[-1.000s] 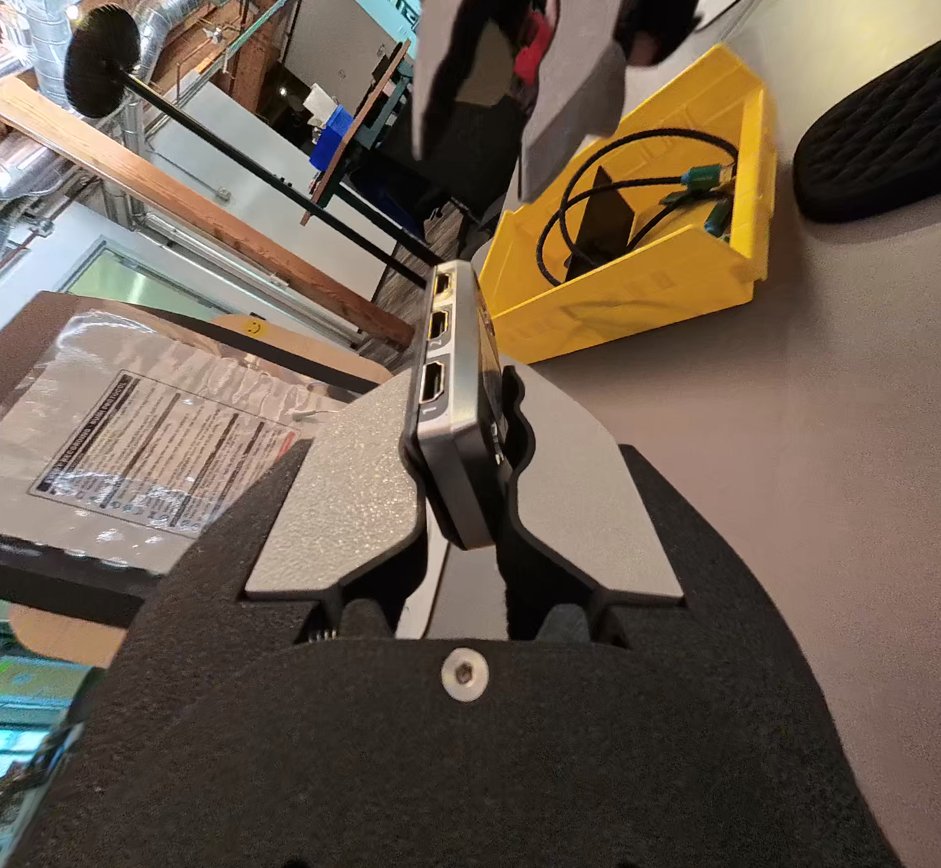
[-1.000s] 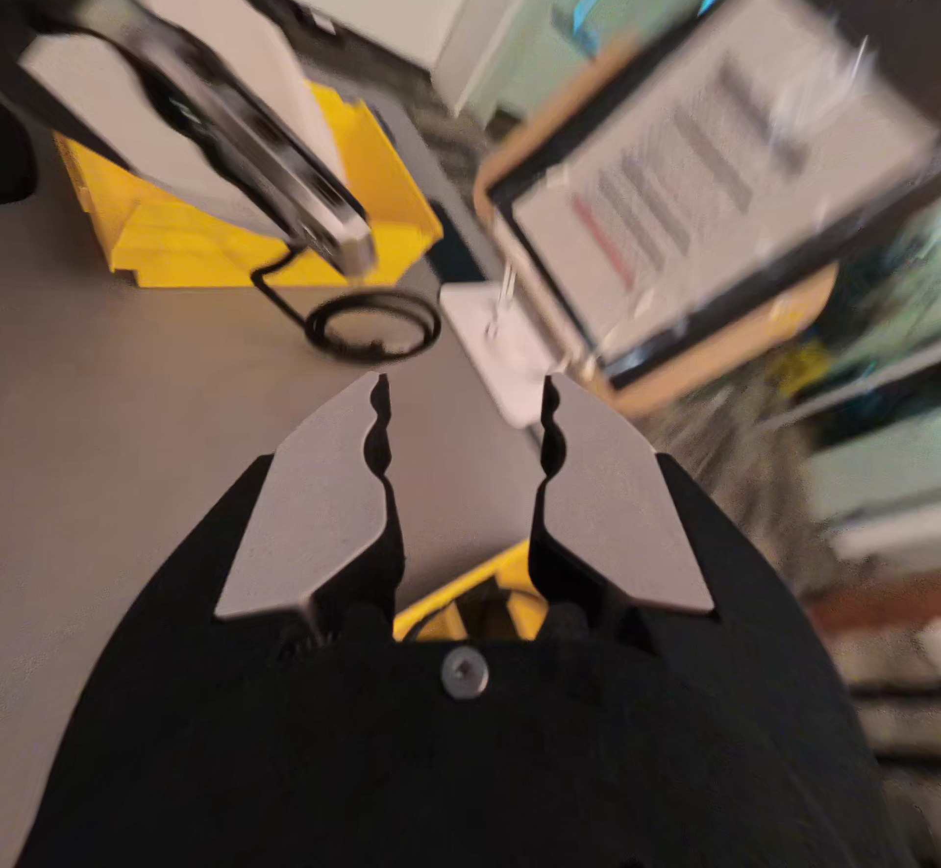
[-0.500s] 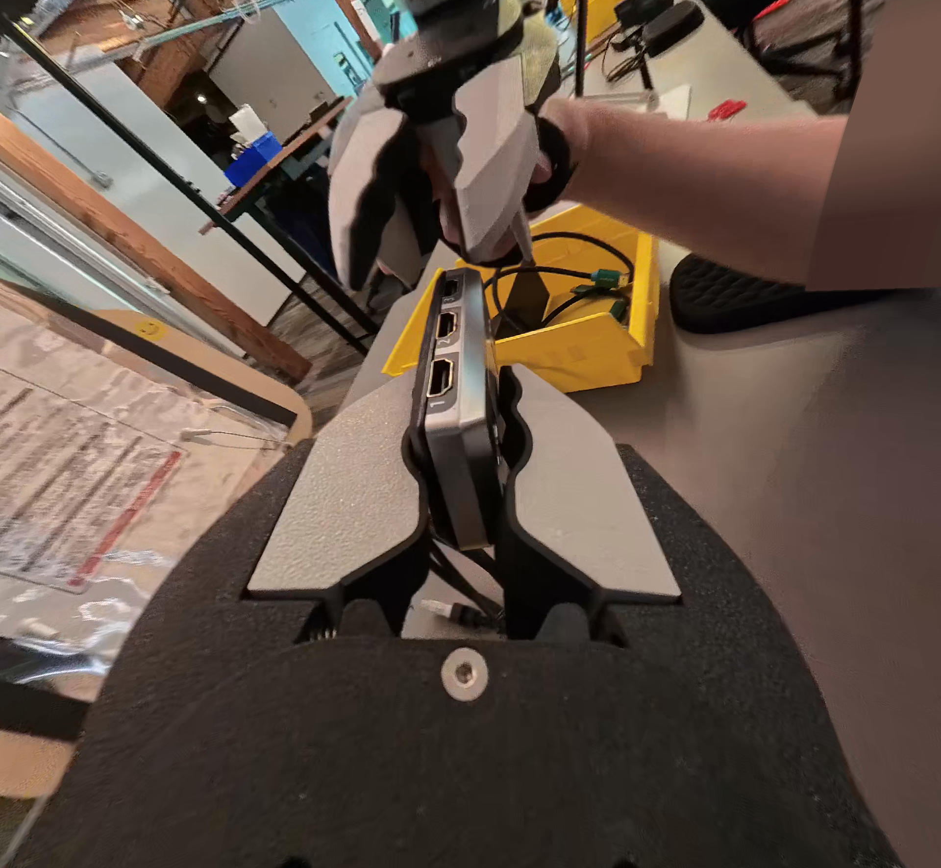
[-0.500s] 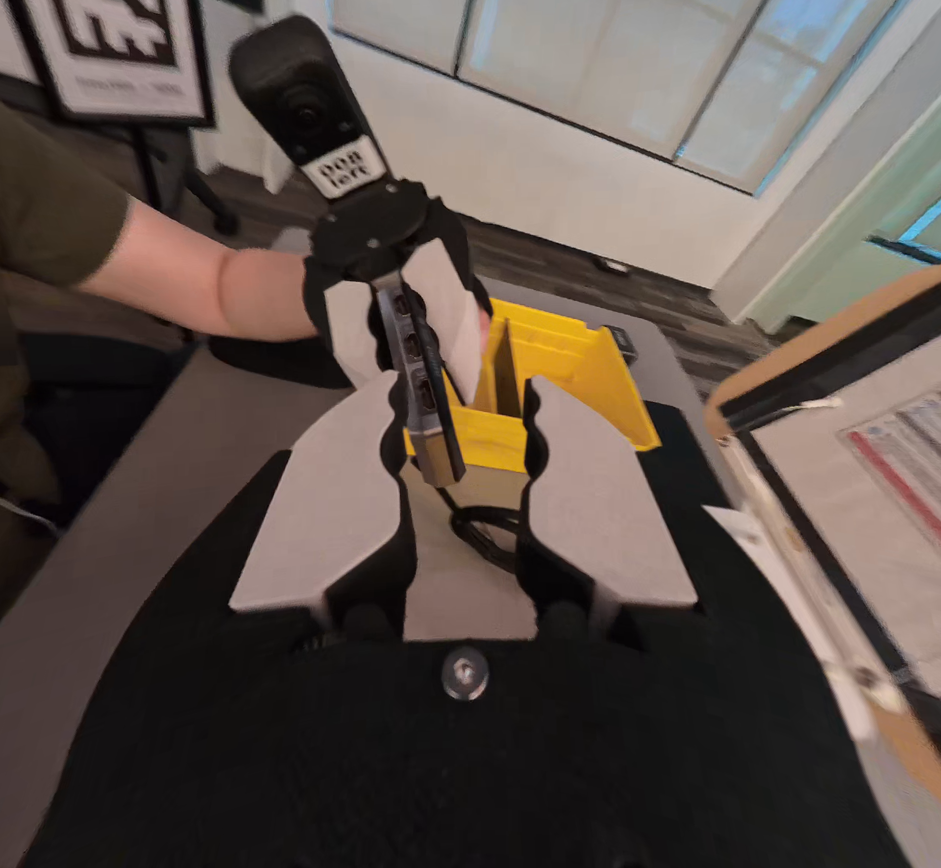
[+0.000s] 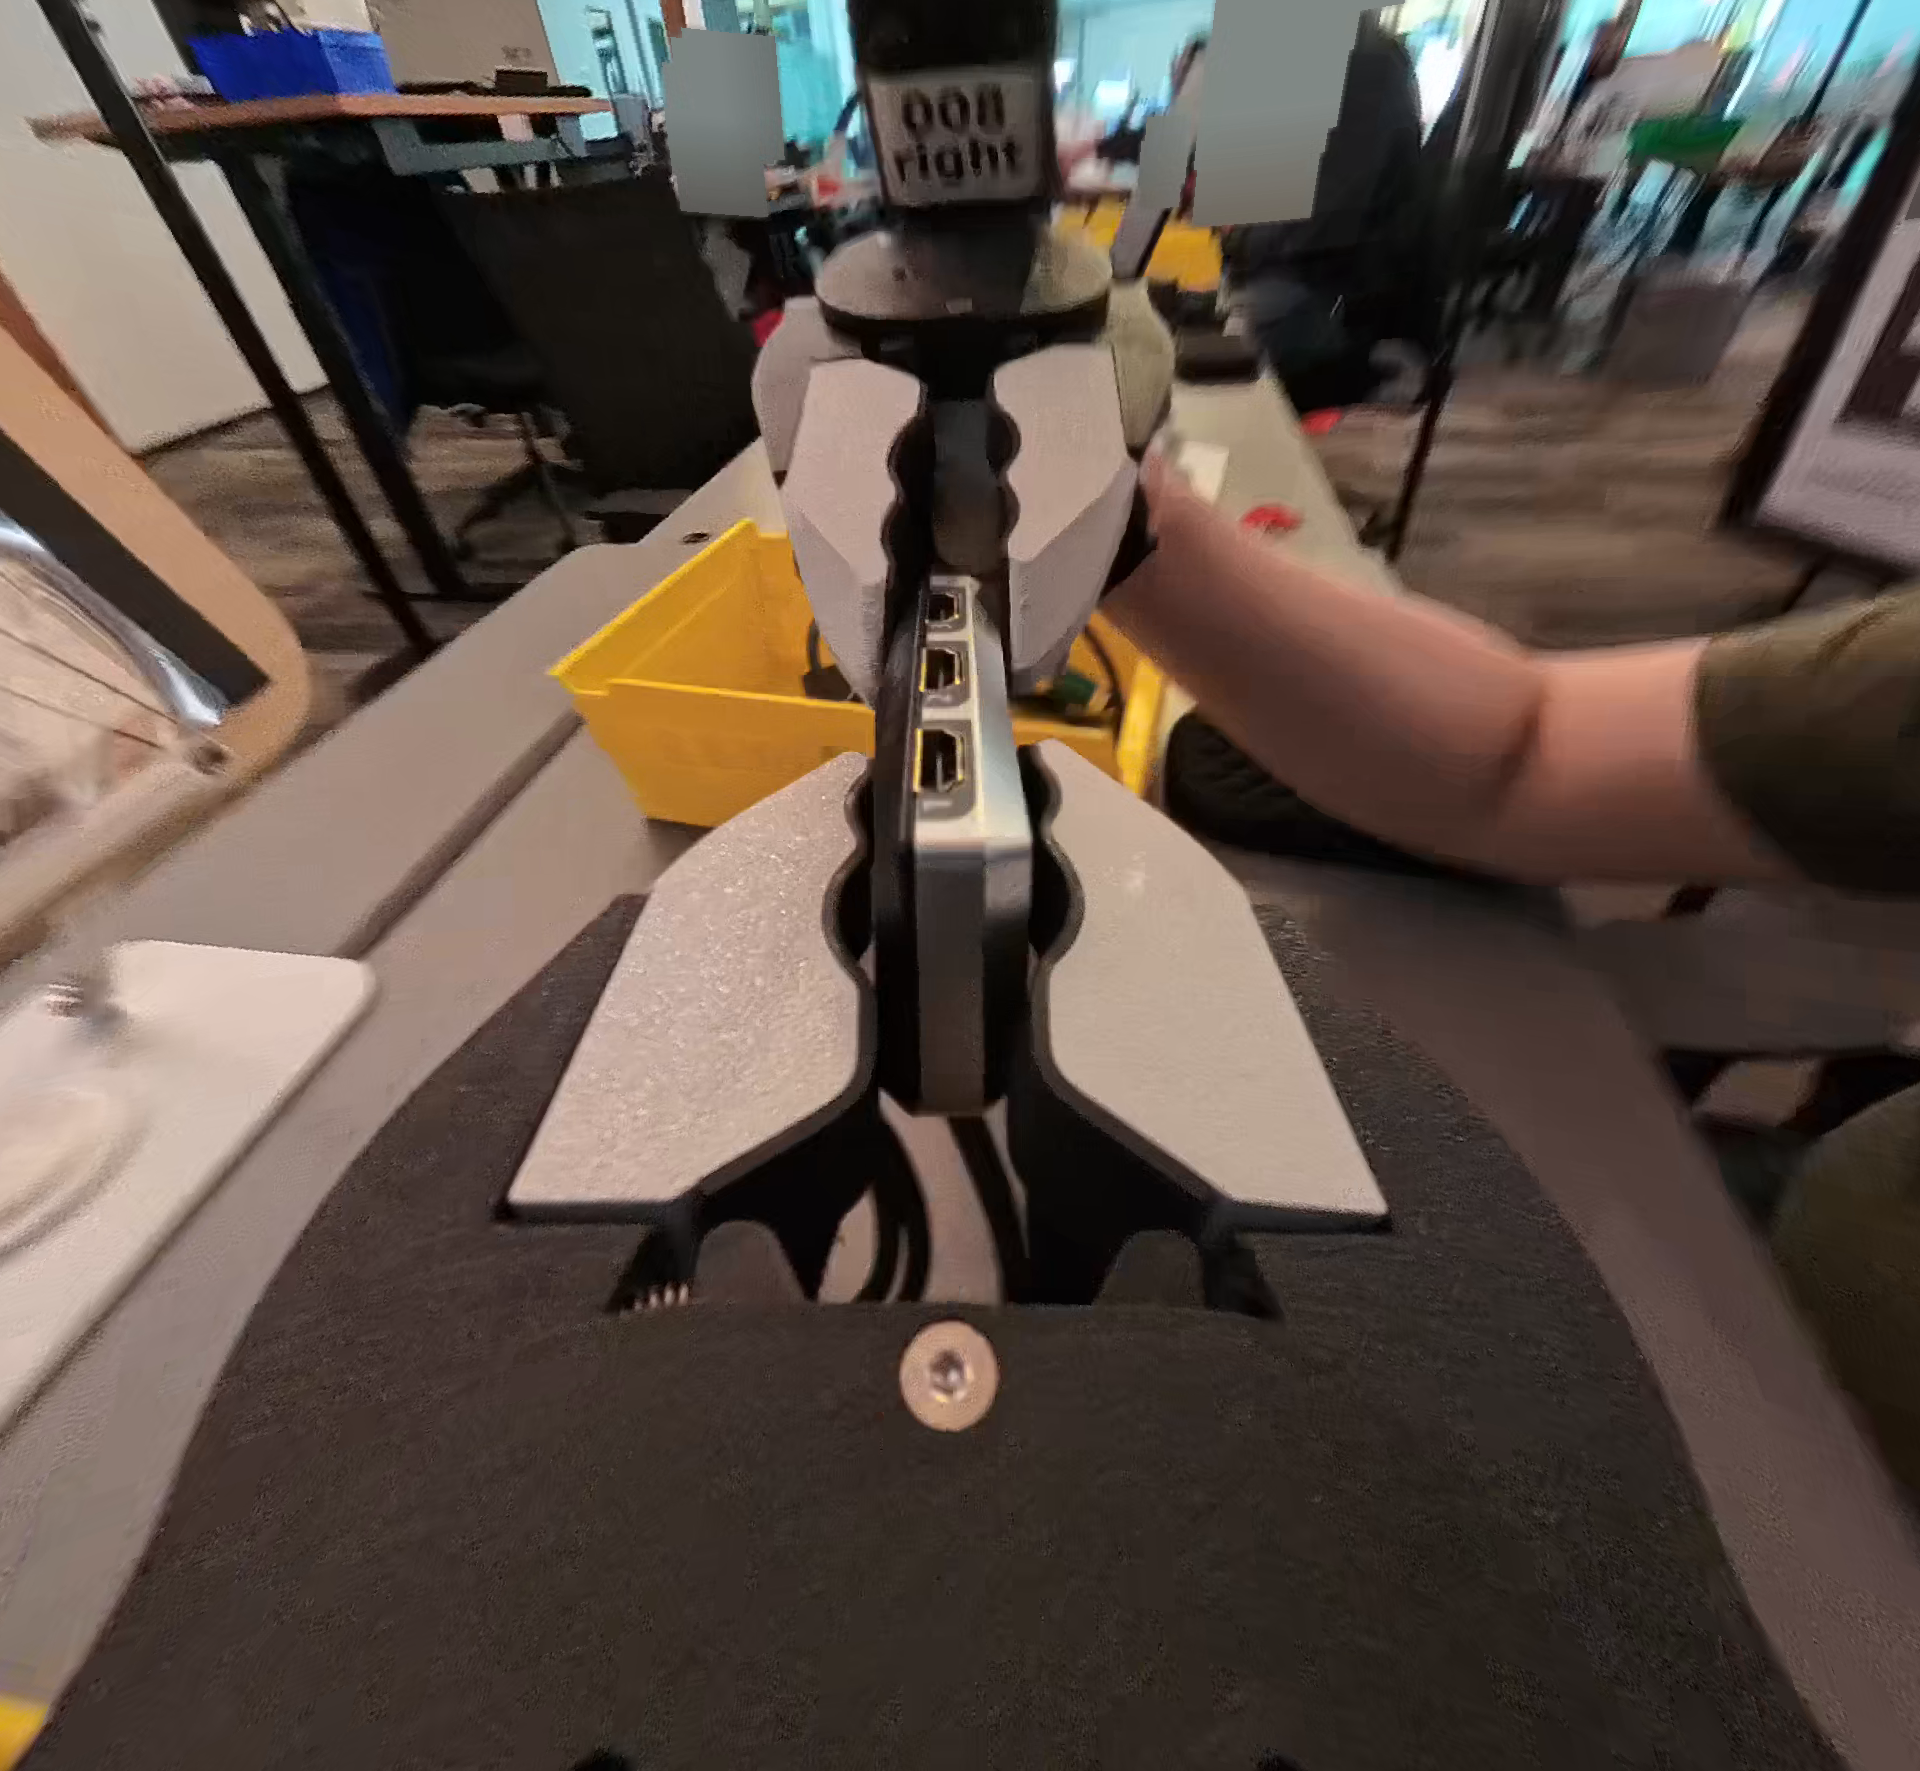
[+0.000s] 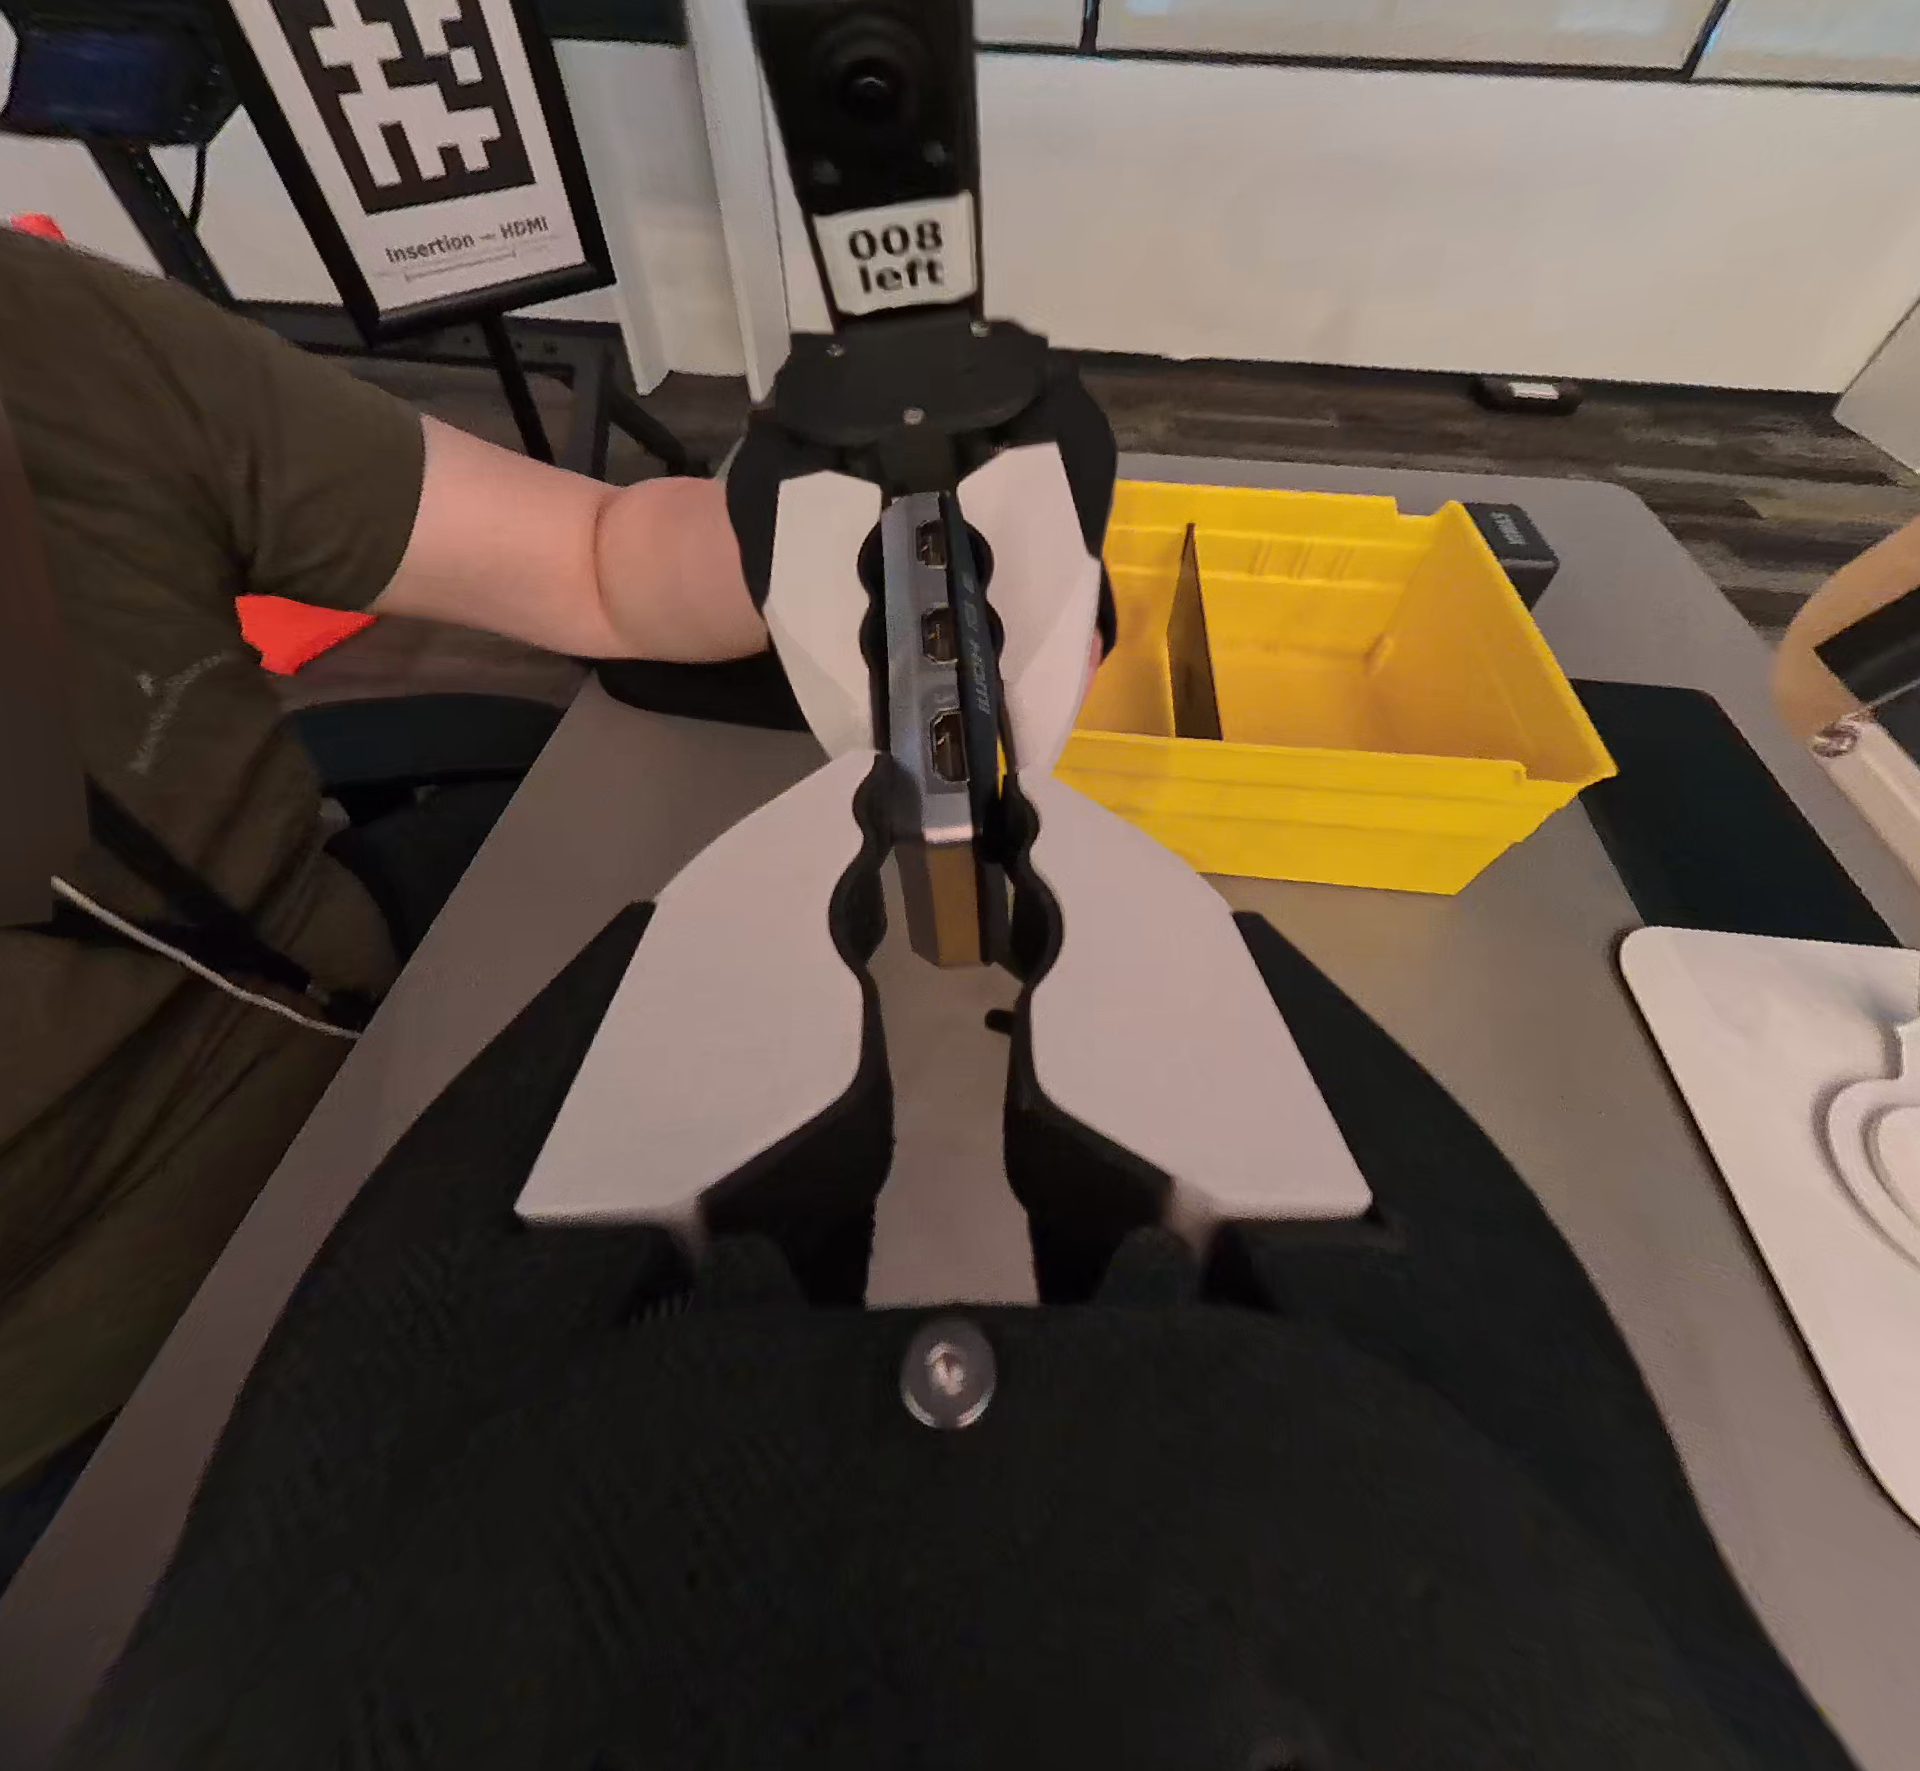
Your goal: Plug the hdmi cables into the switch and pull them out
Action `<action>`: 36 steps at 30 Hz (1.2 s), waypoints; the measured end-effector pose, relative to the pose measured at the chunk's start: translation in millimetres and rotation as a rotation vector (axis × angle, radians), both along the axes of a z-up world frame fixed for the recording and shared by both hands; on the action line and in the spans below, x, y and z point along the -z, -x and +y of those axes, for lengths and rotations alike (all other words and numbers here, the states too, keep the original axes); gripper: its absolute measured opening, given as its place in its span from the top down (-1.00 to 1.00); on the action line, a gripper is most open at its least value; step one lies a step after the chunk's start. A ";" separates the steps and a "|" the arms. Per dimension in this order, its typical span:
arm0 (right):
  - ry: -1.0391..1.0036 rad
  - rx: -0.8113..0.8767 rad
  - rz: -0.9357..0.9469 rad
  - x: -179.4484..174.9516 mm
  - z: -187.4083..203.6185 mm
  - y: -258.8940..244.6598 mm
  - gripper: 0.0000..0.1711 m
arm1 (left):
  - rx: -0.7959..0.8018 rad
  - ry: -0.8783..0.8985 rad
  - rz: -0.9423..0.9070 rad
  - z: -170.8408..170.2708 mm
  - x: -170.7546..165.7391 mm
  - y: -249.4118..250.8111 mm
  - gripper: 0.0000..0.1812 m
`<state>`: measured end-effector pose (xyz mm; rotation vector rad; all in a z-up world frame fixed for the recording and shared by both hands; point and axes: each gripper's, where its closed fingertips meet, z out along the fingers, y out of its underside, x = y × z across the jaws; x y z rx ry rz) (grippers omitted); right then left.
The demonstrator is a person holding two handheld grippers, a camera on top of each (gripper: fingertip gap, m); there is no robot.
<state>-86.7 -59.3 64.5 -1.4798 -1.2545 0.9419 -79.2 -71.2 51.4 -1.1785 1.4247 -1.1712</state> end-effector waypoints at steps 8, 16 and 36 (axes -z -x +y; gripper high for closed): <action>0.183 0.168 0.251 -15.9 41.8 -37.3 0.77 | -0.016 0.349 -0.144 43.2 -30.1 31.0 0.47; 0.188 0.506 0.749 -82.0 60.3 -161.9 0.77 | -0.054 0.355 -0.135 46.5 -44.5 43.6 0.36; -0.161 0.758 0.776 -132.6 5.1 -236.6 0.79 | -0.054 0.349 -0.013 33.1 -27.6 28.3 0.46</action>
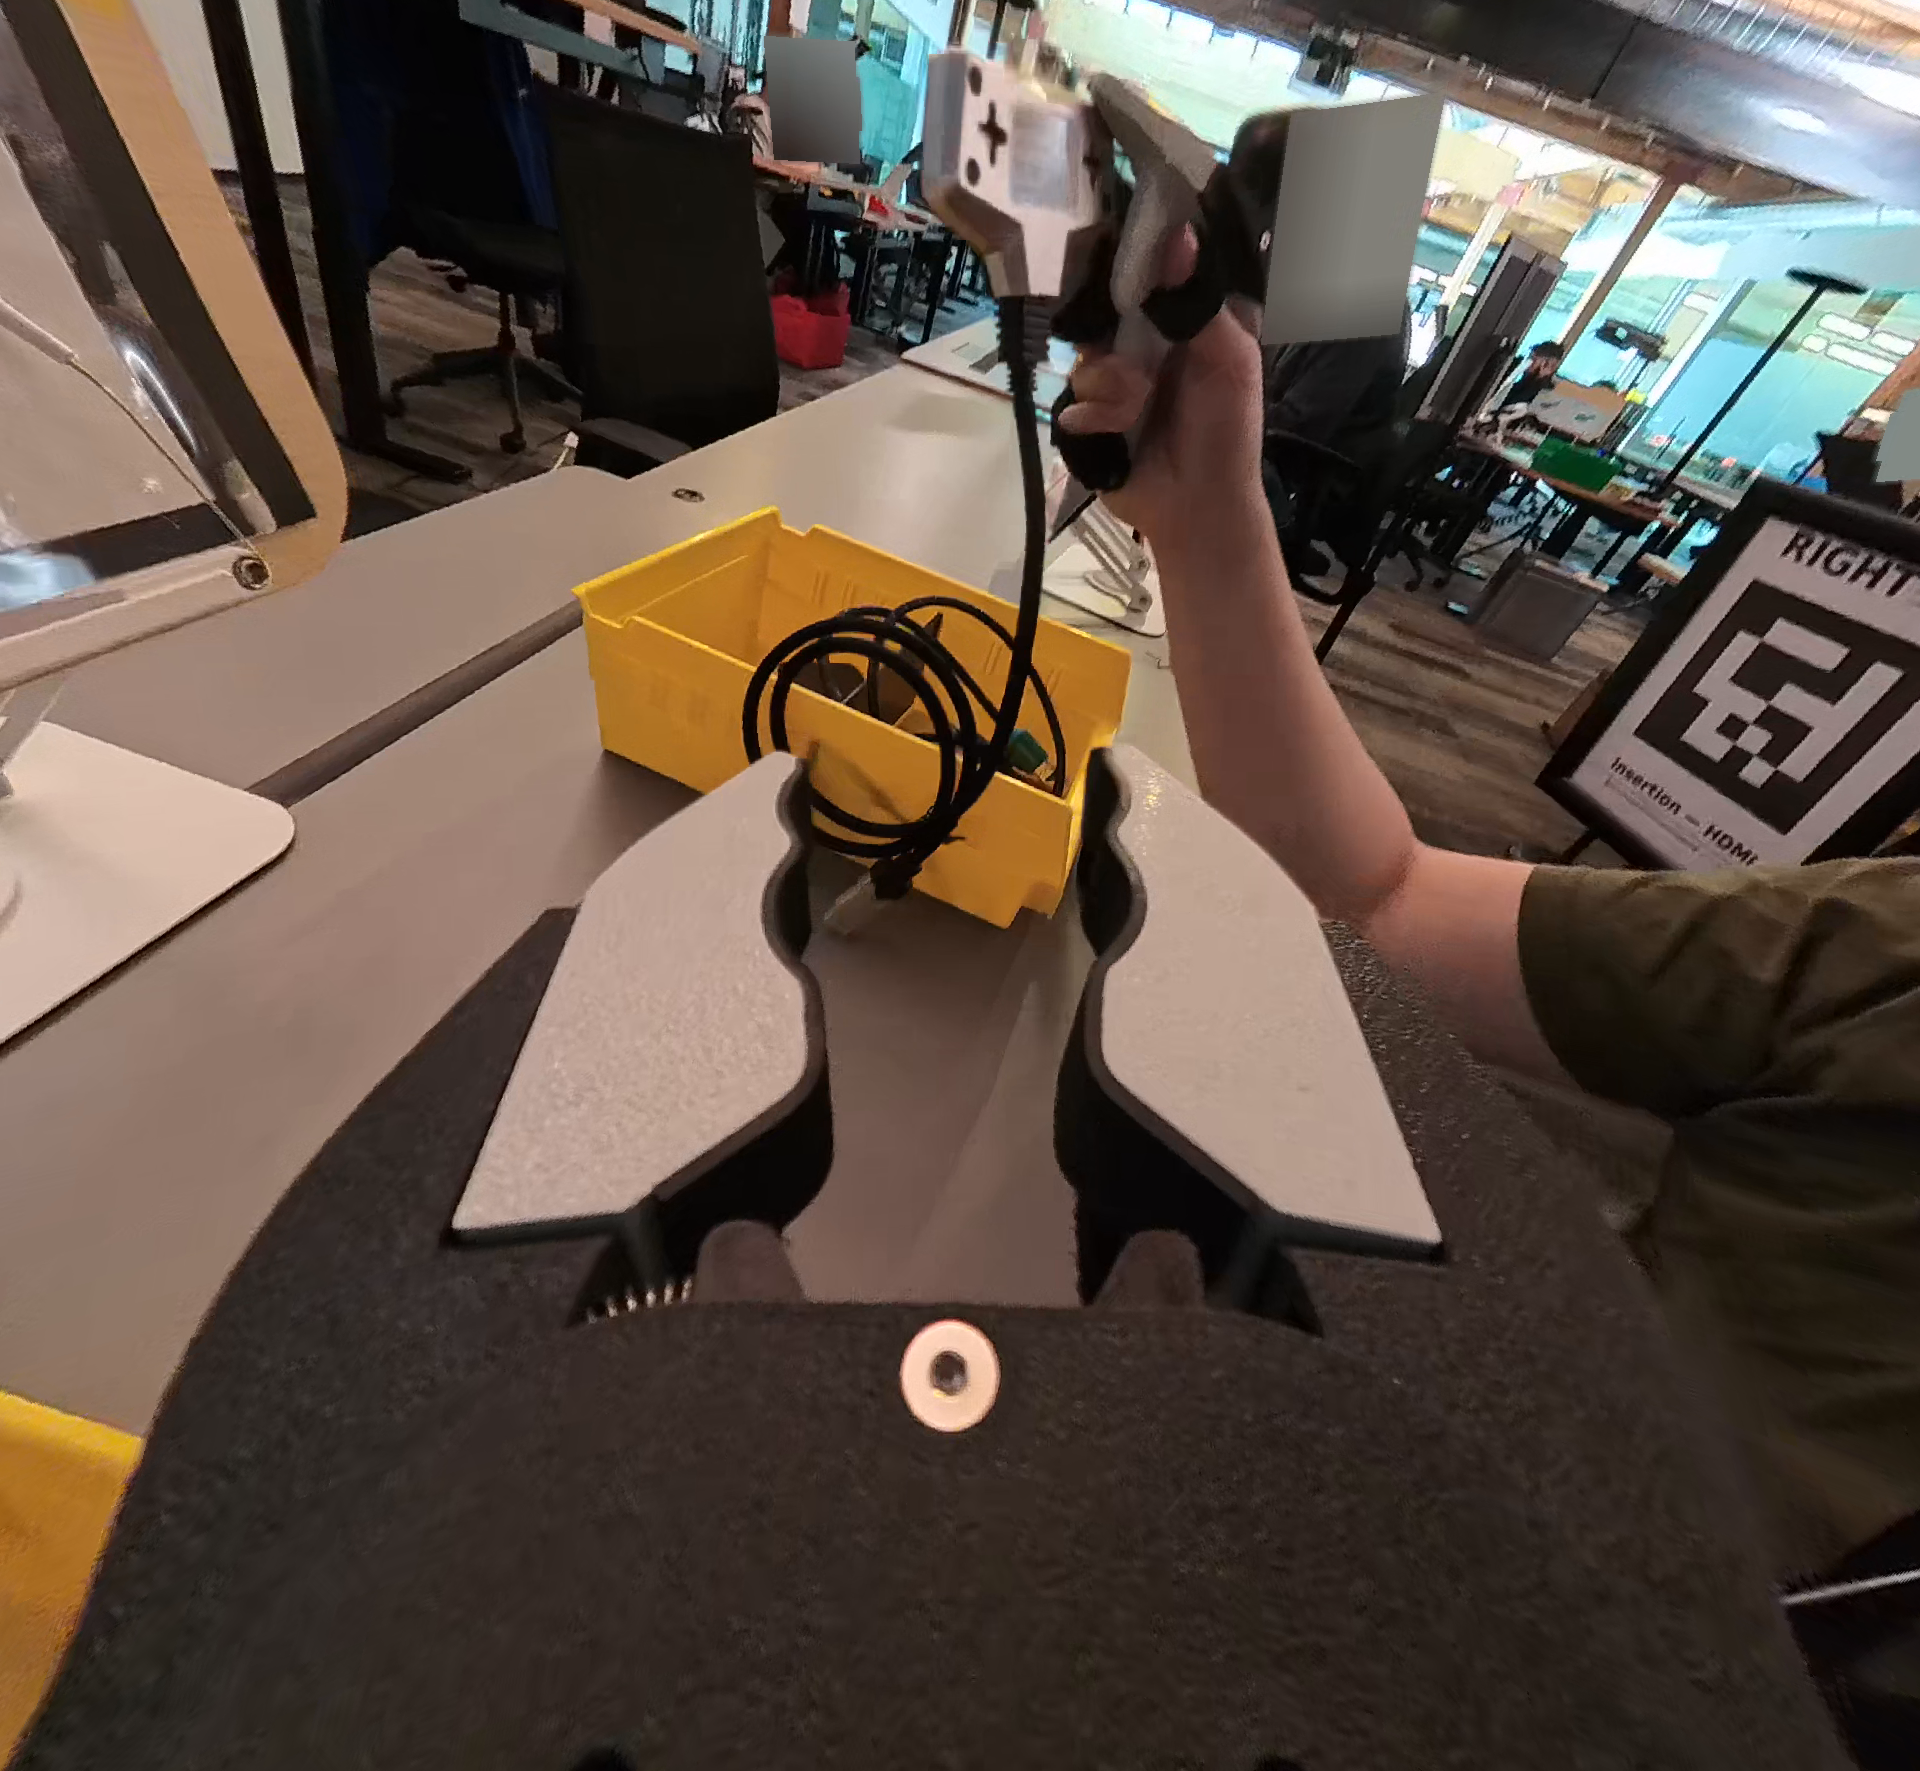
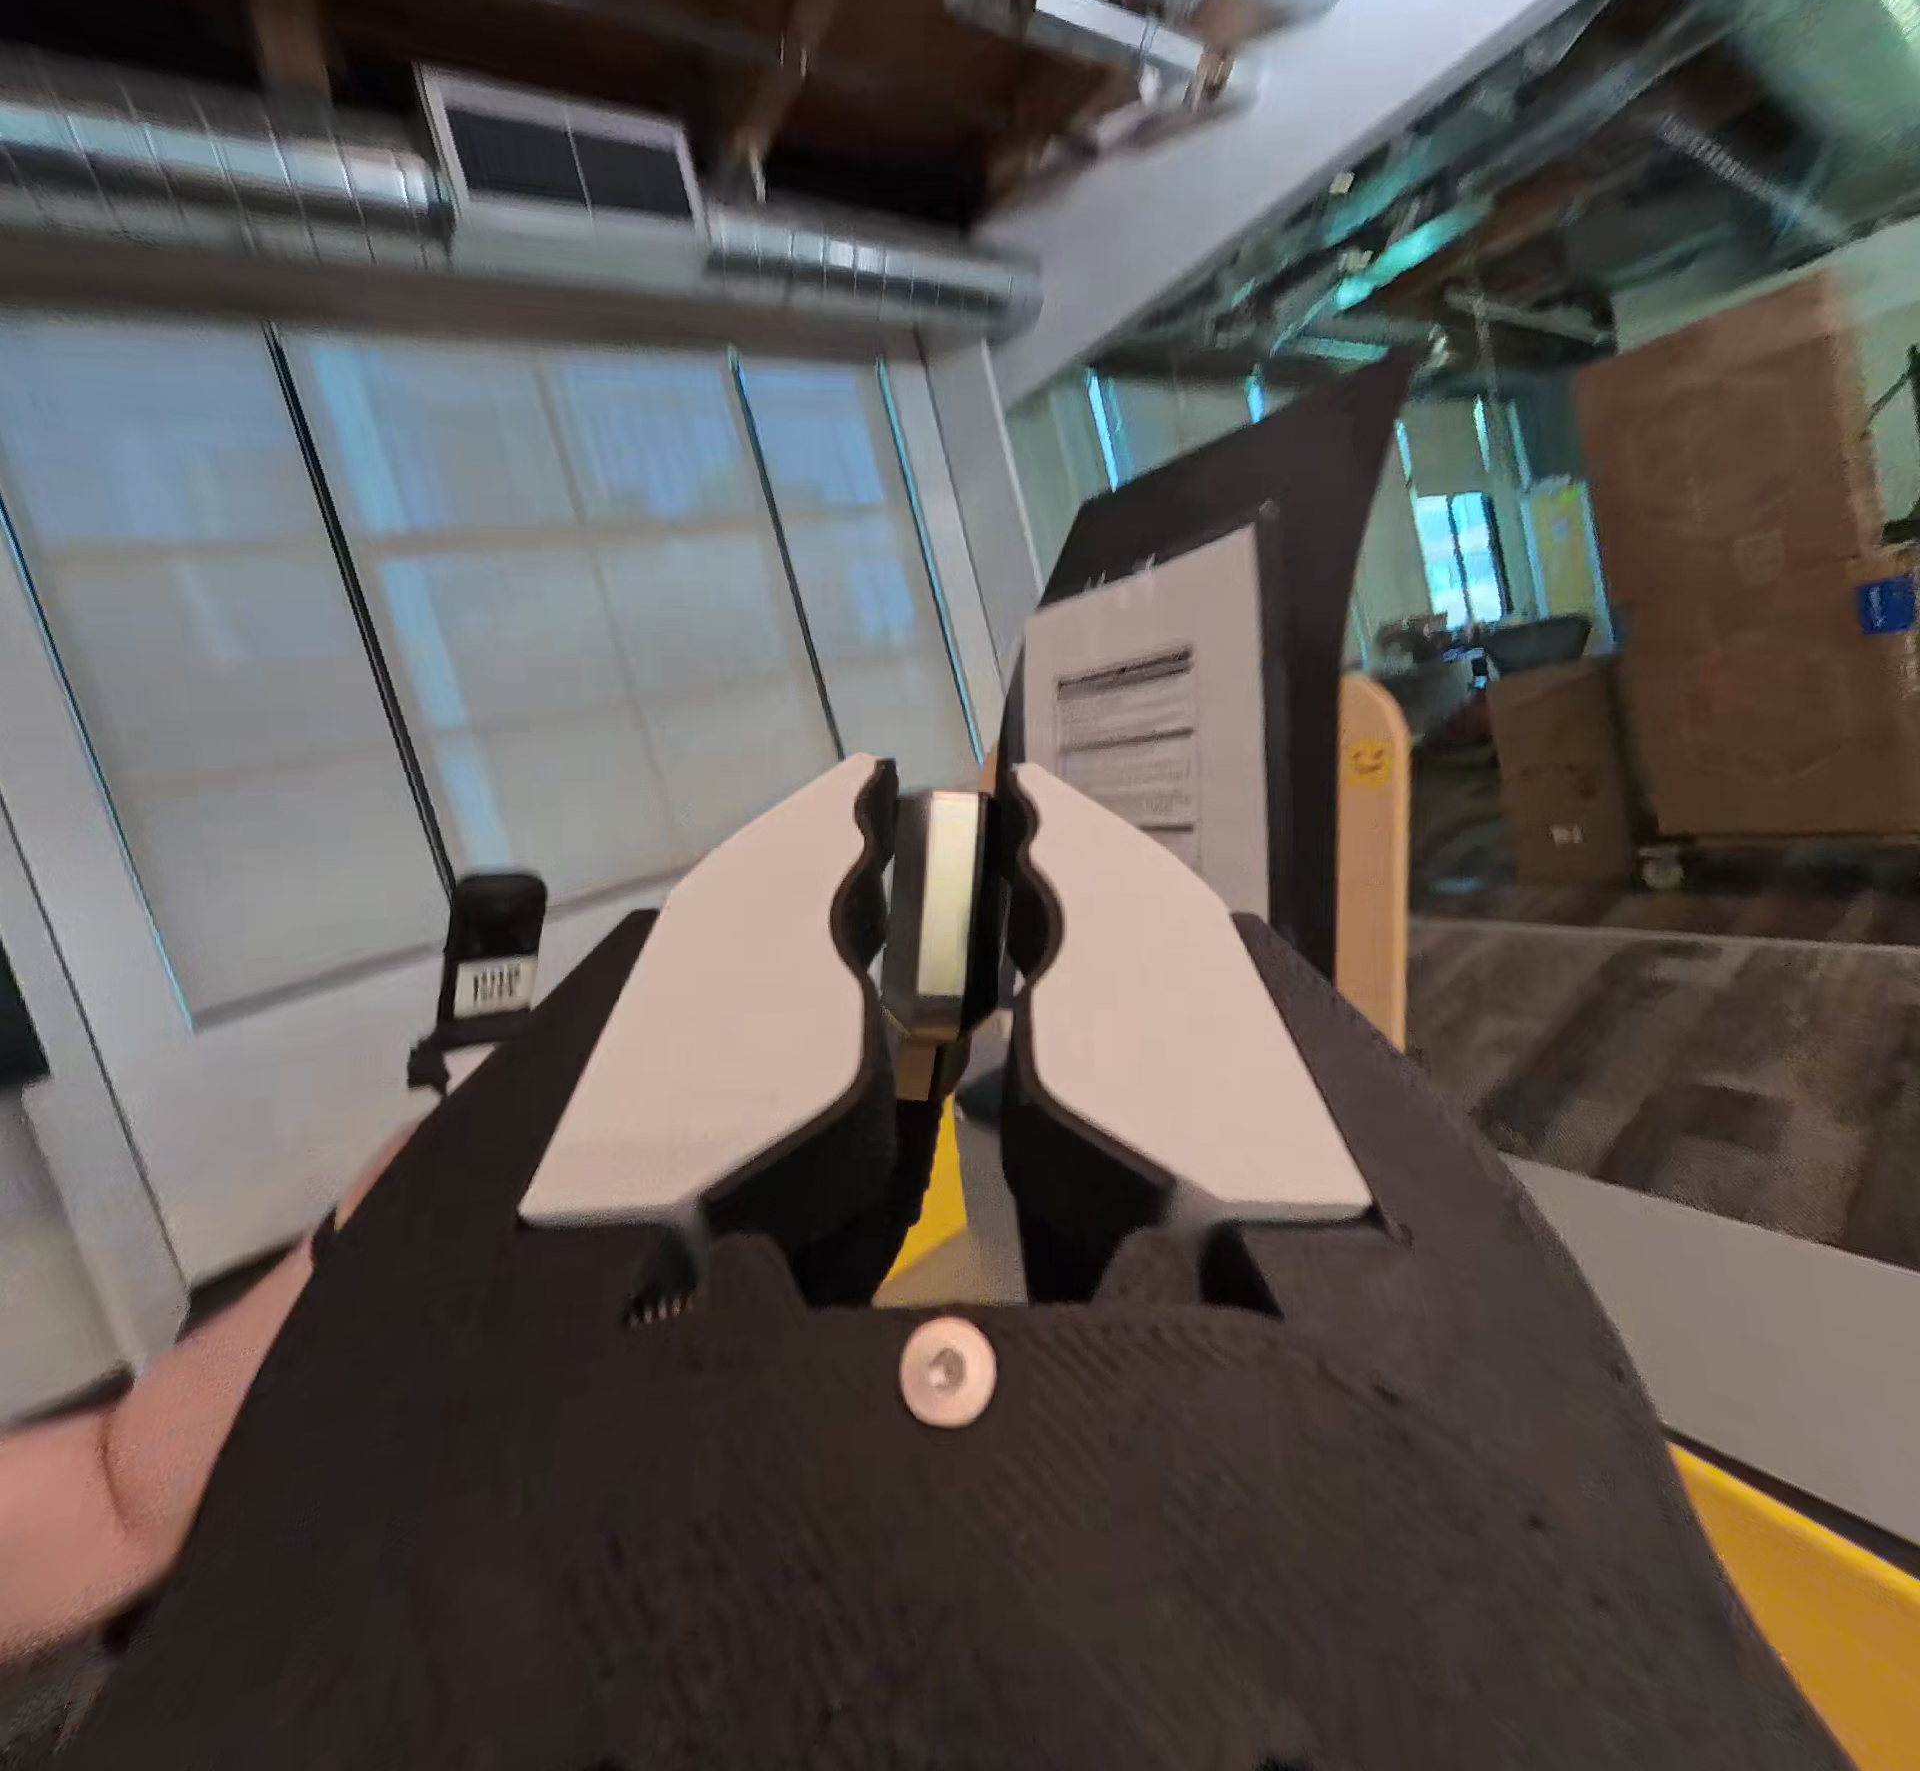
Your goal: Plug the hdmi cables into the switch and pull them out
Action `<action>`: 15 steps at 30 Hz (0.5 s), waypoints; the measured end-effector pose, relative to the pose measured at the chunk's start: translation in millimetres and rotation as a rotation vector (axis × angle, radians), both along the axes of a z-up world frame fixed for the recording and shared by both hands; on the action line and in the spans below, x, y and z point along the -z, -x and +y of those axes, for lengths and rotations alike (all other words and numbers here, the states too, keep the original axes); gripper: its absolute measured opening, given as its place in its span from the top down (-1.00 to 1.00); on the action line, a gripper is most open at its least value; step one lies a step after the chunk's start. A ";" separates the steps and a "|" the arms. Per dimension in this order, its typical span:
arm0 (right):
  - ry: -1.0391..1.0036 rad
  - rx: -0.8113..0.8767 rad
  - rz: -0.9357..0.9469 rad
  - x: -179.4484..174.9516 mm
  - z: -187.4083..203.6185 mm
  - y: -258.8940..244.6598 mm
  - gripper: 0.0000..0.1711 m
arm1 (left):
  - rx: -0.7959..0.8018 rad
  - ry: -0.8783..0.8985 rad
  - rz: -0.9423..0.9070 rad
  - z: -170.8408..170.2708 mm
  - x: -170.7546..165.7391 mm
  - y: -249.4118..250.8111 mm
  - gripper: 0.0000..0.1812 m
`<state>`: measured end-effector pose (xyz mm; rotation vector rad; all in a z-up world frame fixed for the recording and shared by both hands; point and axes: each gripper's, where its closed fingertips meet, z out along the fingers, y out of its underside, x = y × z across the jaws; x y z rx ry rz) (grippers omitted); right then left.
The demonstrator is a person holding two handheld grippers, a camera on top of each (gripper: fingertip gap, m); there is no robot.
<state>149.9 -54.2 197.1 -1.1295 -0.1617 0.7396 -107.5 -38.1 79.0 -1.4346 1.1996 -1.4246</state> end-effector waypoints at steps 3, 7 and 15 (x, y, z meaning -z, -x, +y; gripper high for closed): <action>0.051 -0.009 -0.144 -3.6 16.6 38.8 0.79 | -0.005 -0.030 0.017 -1.7 -0.4 1.8 0.46; 0.099 -0.001 -0.276 -40.8 46.0 60.2 0.79 | 0.000 -0.042 0.007 -4.1 -7.2 6.0 0.47; 0.105 0.172 -0.392 -120.0 60.7 21.9 0.77 | 0.004 -0.087 -0.033 -11.4 -24.5 16.0 0.50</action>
